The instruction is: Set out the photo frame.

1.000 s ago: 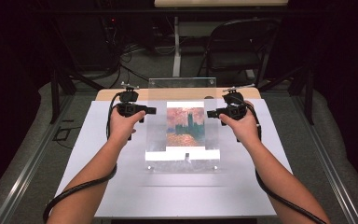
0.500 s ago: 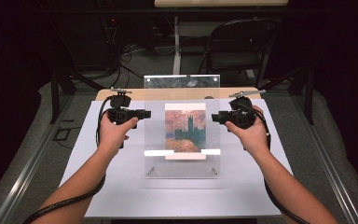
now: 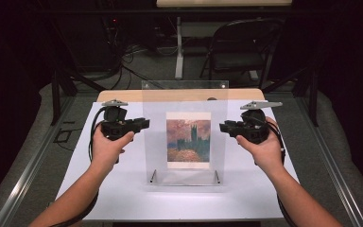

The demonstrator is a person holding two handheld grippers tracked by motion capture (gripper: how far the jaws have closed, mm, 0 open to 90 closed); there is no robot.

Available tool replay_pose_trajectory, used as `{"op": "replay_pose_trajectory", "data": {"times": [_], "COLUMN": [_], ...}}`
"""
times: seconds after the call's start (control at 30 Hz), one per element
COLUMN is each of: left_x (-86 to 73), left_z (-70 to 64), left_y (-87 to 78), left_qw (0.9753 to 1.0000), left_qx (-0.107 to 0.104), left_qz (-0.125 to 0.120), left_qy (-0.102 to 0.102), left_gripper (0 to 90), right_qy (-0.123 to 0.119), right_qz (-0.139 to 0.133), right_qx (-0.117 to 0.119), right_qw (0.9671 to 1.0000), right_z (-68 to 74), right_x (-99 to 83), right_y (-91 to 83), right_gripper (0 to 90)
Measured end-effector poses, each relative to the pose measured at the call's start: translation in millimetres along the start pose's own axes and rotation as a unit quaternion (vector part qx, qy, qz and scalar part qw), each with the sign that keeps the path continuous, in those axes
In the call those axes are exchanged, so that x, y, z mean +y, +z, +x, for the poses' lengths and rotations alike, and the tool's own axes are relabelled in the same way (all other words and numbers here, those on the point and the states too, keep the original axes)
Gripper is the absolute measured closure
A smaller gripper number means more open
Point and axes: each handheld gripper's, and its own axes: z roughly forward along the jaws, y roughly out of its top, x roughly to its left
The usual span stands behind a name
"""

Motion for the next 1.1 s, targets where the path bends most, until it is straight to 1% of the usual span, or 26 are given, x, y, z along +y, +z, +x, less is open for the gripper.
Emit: {"op": "replay_pose_trajectory", "data": {"times": [0.07, 0.17, 0.2, 0.33, 0.4, 0.47, 0.6, 0.67, 0.73, 0.77, 0.8, 0.83, 0.87, 1.0, 1.03, 1.1], "left_x": [-3.3, -7.1, -8.2, -12.1, -13.4, -18.1, -24.2, -27.0, -30.0, -31.7, -33.0, -35.0, -35.8, -42.2, -44.6, -48.6], "left_z": [-2.6, -5.3, -6.4, -11.1, -11.9, -15.1, -18.8, -19.9, -21.5, -22.4, -23.6, -24.1, -24.3, -24.4, -24.7, -26.0], "left_y": [-5.0, -10.4, -11.7, -17.4, -19.1, -23.7, -28.4, -30.6, -32.4, -33.8, -34.3, -34.6, -35.1, -37.2, -38.0, -39.1], "left_qw": [1.0000, 0.9999, 0.9999, 0.9999, 0.9998, 0.9998, 0.9996, 0.9994, 0.9993, 0.9992, 0.9992, 0.9990, 0.9989, 0.9984, 0.9980, 0.9975], "left_qx": [-0.003, -0.005, -0.006, -0.008, -0.009, -0.012, -0.013, -0.017, -0.020, -0.023, -0.022, -0.029, -0.030, -0.045, -0.052, -0.061], "left_qz": [-0.001, -0.002, -0.003, -0.004, -0.004, -0.008, -0.013, -0.014, -0.016, -0.015, -0.016, -0.017, -0.016, -0.023, -0.023, -0.023], "left_qy": [0.005, 0.011, 0.008, 0.012, 0.015, 0.016, 0.024, 0.027, 0.027, 0.030, 0.030, 0.030, 0.033, 0.028, 0.025, 0.026], "left_gripper": [74.2, 74.5, 74.6, 74.6, 74.6, 74.6, 74.3, 74.0, 73.4, 73.0, 72.3, 71.5, 70.4, 68.9, 68.2, 66.4], "right_qy": [-0.003, -0.006, -0.009, -0.022, -0.028, -0.032, -0.035, -0.037, -0.035, -0.035, -0.034, -0.032, -0.030, -0.026, -0.024, -0.031], "right_qz": [-0.002, -0.003, 0.001, 0.001, 0.001, 0.001, -0.004, -0.007, -0.008, -0.011, -0.011, -0.010, -0.011, -0.013, -0.013, -0.014], "right_qx": [0.005, 0.006, 0.003, -0.003, -0.003, 0.000, 0.005, 0.006, 0.011, 0.013, 0.017, 0.020, 0.027, 0.041, 0.043, 0.047], "right_qw": [1.0000, 1.0000, 1.0000, 0.9997, 0.9996, 0.9995, 0.9994, 0.9993, 0.9993, 0.9992, 0.9992, 0.9992, 0.9991, 0.9987, 0.9987, 0.9983], "right_z": [2.7, 7.1, 9.5, 16.0, 18.4, 20.4, 24.1, 26.0, 27.1, 27.6, 28.2, 28.4, 28.6, 29.2, 30.5, 32.9], "right_x": [-2.0, -4.1, -4.8, -8.5, -10.4, -12.5, -17.4, -19.8, -22.3, -23.3, -24.7, -25.5, -26.9, -30.5, -31.8, -34.7], "right_y": [-4.1, -8.7, -10.9, -16.6, -20.0, -23.2, -27.8, -29.8, -32.2, -32.8, -34.4, -35.5, -36.3, -38.0, -39.0, -41.1], "right_gripper": [71.6, 71.8, 71.8, 71.7, 71.9, 72.0, 72.0, 72.0, 72.1, 72.0, 71.9, 71.5, 70.9, 69.2, 68.9, 67.9]}}
